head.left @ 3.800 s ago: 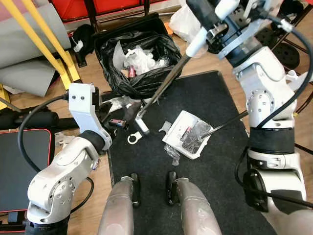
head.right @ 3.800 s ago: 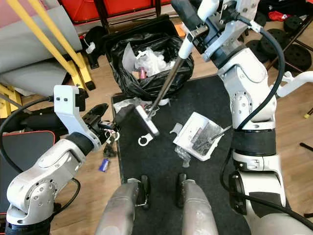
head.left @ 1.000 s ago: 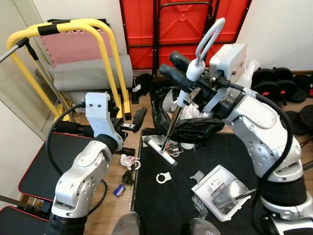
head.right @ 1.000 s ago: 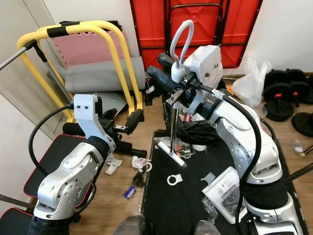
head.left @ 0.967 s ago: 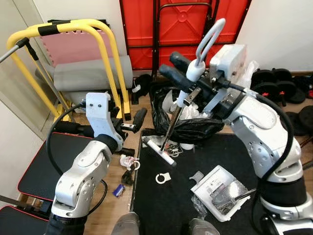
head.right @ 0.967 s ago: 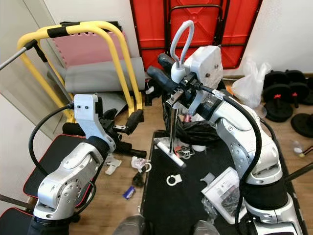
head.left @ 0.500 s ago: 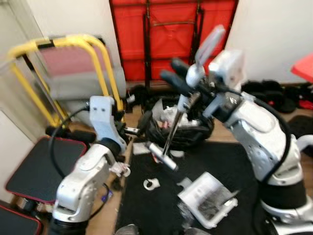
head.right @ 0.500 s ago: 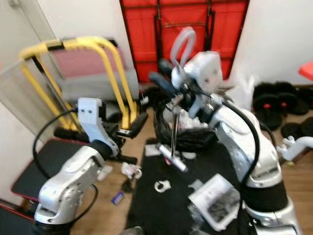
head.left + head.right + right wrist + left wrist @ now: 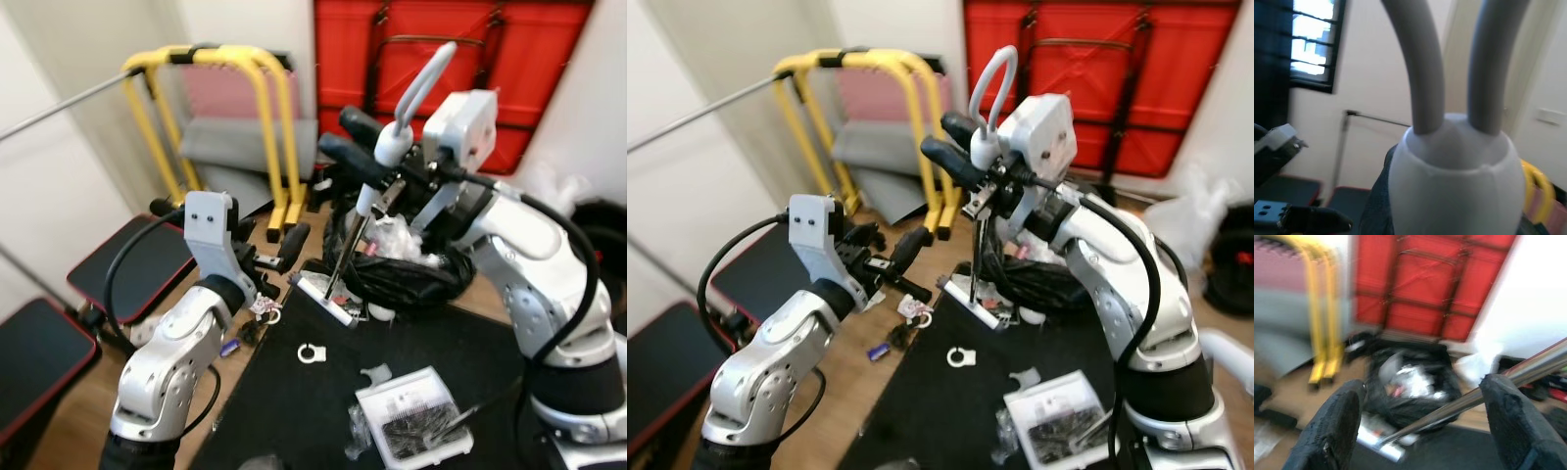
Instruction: Sweep floor
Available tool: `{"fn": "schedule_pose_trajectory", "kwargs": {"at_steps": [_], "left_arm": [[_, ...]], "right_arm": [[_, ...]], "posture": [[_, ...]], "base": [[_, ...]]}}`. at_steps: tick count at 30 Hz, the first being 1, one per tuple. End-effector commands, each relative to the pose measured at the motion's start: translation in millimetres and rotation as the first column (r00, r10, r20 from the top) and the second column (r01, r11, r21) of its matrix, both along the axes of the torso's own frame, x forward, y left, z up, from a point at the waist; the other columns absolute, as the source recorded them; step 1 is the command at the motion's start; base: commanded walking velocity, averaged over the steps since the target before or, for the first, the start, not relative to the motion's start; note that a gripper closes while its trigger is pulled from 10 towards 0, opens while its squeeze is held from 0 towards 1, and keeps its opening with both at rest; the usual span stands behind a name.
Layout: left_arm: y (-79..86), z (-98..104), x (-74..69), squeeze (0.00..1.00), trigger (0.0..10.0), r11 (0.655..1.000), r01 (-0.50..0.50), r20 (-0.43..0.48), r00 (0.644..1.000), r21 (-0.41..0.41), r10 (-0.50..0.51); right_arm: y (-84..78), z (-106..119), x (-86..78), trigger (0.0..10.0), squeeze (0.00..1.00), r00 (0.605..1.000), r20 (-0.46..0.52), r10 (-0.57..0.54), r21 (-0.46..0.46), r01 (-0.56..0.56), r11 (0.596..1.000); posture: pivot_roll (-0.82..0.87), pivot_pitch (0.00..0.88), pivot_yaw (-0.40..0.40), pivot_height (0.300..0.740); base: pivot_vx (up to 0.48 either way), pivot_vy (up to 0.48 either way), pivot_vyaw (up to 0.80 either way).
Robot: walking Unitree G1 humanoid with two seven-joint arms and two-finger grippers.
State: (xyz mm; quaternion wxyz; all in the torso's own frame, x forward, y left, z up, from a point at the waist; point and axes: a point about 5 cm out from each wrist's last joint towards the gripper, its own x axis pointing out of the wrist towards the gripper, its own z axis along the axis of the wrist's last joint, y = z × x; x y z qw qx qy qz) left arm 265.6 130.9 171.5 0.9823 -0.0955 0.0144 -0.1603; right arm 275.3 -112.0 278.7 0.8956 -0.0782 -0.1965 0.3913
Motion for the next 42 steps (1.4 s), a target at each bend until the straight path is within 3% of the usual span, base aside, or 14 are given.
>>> {"fn": "schedule_pose_trajectory", "kwargs": {"at_steps": [1,8,16,31,42], "left_arm": [[-5.5,2.9,-1.0,0.0,10.0,0.998,0.061,0.021,0.998,-0.004,-0.061],[-5.8,2.8,-0.7,0.0,10.0,0.998,0.065,0.022,0.998,-0.007,-0.065],[-5.8,1.2,0.7,0.0,10.0,0.998,0.064,0.013,0.998,-0.008,-0.063],[-6.3,1.6,0.6,0.0,10.0,0.997,0.063,0.009,0.998,-0.035,-0.063],[-3.7,4.6,-4.2,0.0,10.0,0.997,0.071,0.005,0.997,-0.038,-0.071]], "right_arm": [[-2.7,15.7,-5.4,10.0,0.0,0.995,0.097,-0.001,0.01,0.0,1.0],[-5.9,18.9,-3.2,10.0,0.0,0.992,0.121,-0.017,0.011,0.016,1.0],[-4.3,16.3,-2.4,10.0,0.0,0.995,0.103,-0.014,0.01,0.013,1.0],[-10.0,16.5,-0.3,10.0,0.0,0.989,0.146,-0.026,-0.018,0.029,0.999],[-17.1,3.7,4.5,10.0,0.0,0.994,0.088,0.059,-0.01,-0.059,0.998]], "posture": [[0.07,0.039,-0.014,0.74],[0.07,0.041,-0.016,0.74],[0.07,0.043,-0.016,0.74],[0.06,0.053,-0.02,0.74],[0.07,0.09,-0.014,0.74]], "base": [[0.0,-0.431,0.8],[0.0,-0.423,0.65],[0.0,-0.344,0.0],[0.0,0.0,0.0],[0.0,0.0,0.0]]}}
